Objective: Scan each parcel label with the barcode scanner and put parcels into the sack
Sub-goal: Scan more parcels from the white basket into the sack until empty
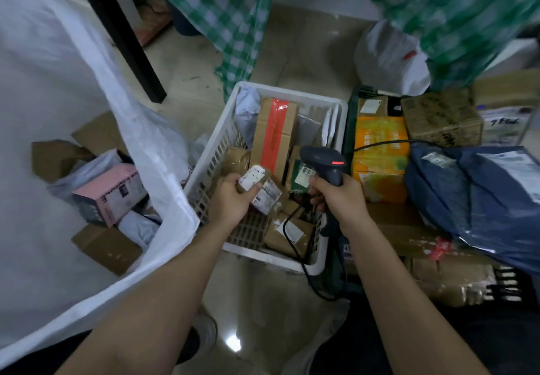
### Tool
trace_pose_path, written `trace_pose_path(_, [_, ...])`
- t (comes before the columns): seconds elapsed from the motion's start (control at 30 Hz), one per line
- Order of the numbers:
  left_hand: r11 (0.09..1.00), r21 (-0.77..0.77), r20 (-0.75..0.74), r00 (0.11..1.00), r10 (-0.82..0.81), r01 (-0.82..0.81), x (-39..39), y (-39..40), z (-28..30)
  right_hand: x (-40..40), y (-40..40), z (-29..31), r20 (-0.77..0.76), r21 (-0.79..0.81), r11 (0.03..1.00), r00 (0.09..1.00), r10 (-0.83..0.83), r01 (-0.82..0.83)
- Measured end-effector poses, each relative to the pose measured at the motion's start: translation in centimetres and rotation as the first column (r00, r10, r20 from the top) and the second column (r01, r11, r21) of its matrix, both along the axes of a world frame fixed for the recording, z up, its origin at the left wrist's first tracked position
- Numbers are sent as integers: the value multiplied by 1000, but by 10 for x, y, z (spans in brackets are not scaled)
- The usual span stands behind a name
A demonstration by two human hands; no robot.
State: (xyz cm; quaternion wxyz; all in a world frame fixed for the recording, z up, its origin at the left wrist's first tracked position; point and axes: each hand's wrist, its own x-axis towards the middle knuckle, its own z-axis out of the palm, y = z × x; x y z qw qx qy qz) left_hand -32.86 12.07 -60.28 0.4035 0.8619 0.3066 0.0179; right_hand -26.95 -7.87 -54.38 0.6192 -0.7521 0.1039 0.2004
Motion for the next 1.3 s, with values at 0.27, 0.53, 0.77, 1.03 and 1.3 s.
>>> trace_pose_path(0.27, [901,-432,94,993,77,-29,-32,-34,86,-35,-19,46,99,104,937,934,-343,333])
trace_pose_path(0.53, [855,-505,229,973,3,116,-59,-47,148,-68,-28,91,196,183,949,937,-291,256])
trace_pose_path(0.77, [919,-367,338,941,-14,145,-69,-41,196,-77,-32,118,240,331,929,937,-255,168])
trace_pose_path(1.03, [863,-485,339,940,34,144,-73,-26,215,-76,-20,132,284,249,964,945,-164,92])
trace_pose_path(1.3, [816,-571,299,949,101,93,-72,-5,221,-65,-4,153,449,198,977,878,-164,81])
